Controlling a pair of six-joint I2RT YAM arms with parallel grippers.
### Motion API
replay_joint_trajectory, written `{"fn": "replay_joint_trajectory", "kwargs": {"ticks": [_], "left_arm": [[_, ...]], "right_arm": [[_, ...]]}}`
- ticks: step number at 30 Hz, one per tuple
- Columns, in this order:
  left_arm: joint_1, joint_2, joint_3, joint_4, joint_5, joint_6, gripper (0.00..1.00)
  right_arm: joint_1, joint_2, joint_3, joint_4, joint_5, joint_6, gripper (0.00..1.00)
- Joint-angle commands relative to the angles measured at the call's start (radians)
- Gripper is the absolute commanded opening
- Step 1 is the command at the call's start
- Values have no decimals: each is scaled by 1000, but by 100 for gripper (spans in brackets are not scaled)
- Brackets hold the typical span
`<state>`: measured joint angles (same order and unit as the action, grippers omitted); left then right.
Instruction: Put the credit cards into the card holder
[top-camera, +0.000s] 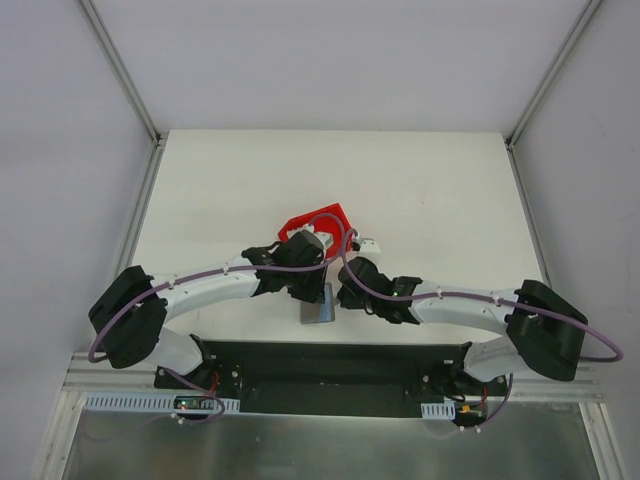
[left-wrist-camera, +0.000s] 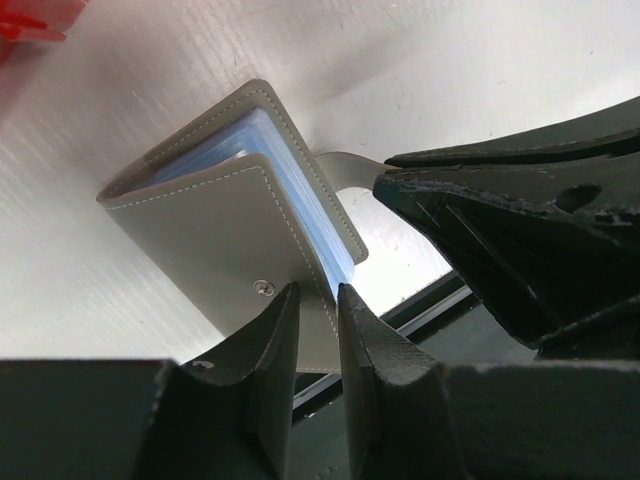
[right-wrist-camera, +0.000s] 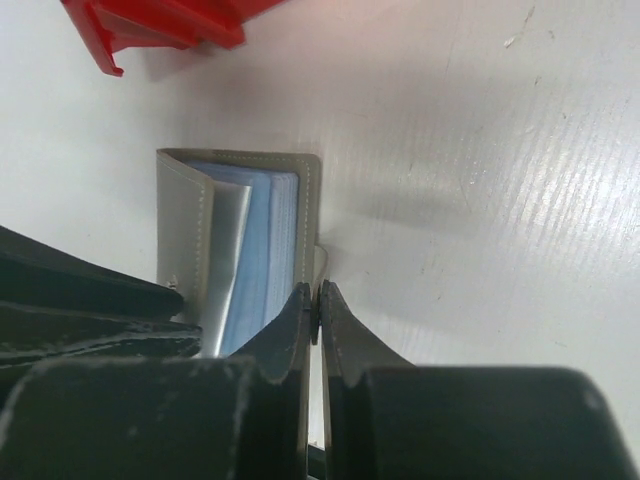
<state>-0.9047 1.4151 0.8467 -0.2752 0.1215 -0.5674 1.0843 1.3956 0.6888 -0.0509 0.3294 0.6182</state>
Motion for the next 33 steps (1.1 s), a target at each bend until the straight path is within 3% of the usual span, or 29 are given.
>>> {"fn": "replay_joint_trajectory", "kwargs": {"ticks": [1, 8, 13, 17, 22, 25, 28, 33], "left_arm": [[-19, 10, 26, -6, 0, -17, 24], [-19, -34, -4, 31, 17, 9, 40], [-16, -85, -18, 30, -52, 58, 42], [-17, -198, -78, 53, -108, 58, 51], [-16, -349, -150, 59, -206, 60, 54], [-7, -428, -199, 35, -284, 32, 43], [7, -536, -280, 36, -318, -22, 45], [66, -475, -319, 40, -237, -25, 35]], "right_arm": [[5, -53, -8, -6, 30, 17, 1], [3, -35, -3, 0, 16, 29, 1], [5, -38, -11, 0, 17, 38, 1], [5, -41, -12, -10, 14, 40, 1], [5, -35, -2, -29, 23, 38, 1], [5, -27, 5, -32, 16, 40, 1], [3, -27, 9, -36, 16, 37, 1], [5, -24, 20, -38, 13, 29, 1]]}}
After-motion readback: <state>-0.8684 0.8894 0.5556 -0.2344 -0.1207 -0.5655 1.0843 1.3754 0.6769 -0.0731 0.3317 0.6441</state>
